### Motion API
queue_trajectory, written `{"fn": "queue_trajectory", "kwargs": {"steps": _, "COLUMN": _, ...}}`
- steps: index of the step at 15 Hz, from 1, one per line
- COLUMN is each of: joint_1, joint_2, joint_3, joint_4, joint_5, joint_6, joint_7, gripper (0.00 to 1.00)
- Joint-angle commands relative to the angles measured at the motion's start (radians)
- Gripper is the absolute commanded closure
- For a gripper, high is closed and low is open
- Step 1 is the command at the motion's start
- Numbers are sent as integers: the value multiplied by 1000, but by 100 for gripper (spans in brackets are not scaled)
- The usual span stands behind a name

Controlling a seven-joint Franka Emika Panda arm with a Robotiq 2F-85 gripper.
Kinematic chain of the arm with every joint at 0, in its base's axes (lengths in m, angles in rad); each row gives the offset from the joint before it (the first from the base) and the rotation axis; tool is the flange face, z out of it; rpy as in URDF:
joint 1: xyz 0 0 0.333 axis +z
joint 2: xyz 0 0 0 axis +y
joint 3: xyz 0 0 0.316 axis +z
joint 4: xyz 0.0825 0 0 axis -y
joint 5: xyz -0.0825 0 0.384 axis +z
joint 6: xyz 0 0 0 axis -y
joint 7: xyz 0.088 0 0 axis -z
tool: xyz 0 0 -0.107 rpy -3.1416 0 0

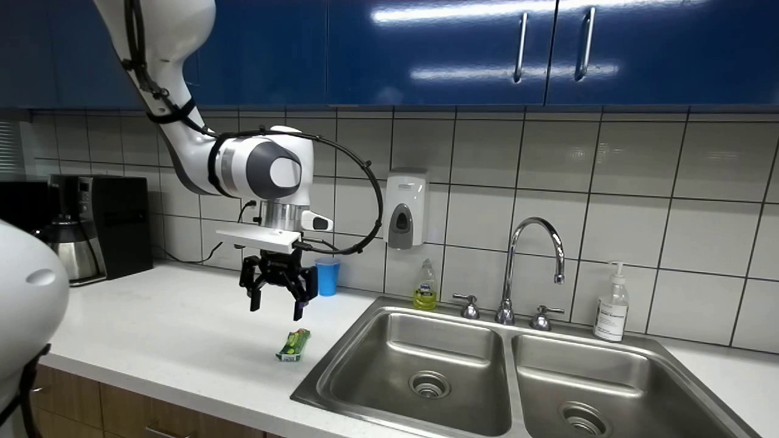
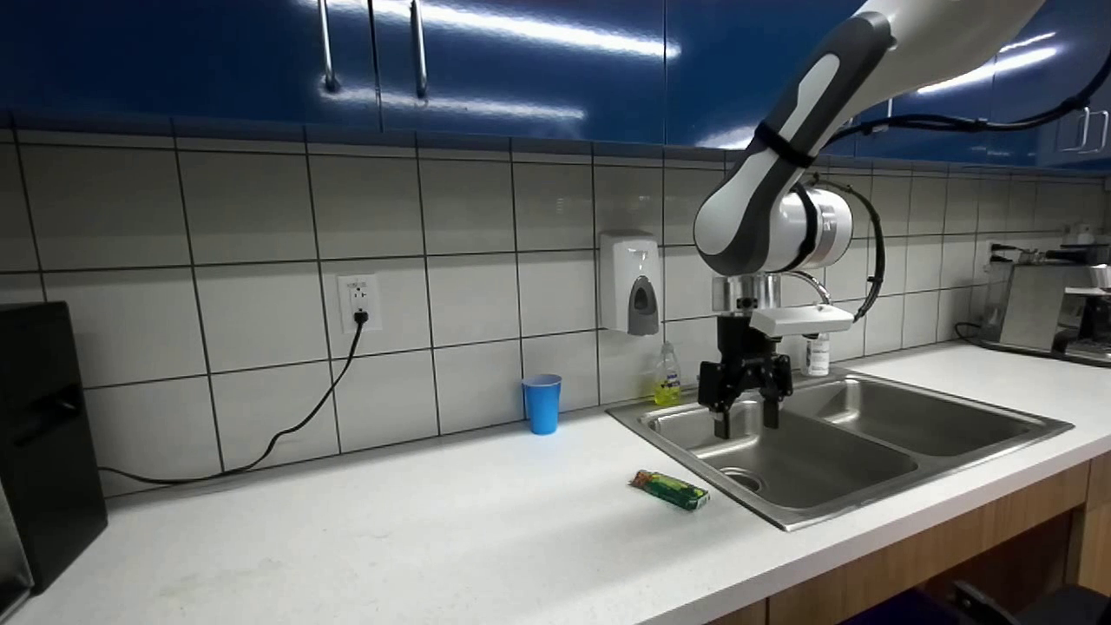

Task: Remove the chocolate bar from the sink

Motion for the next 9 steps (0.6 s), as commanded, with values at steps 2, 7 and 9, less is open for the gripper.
{"fn": "queue_trajectory", "kwargs": {"steps": 2, "joint_1": -3, "joint_2": -75, "joint_3": -10, "joint_4": -50, "joint_5": 16, "joint_6": -25, "joint_7": -38, "gripper": 0}}
{"fn": "queue_trajectory", "kwargs": {"steps": 7, "joint_1": -1, "joint_2": -37, "joint_3": -4, "joint_4": -34, "joint_5": 0, "joint_6": -2, "joint_7": -3, "gripper": 0}}
{"fn": "queue_trajectory", "kwargs": {"steps": 9, "joint_1": -2, "joint_2": -32, "joint_3": -4, "joint_4": -34, "joint_5": 0, "joint_6": -2, "joint_7": -3, "gripper": 0}}
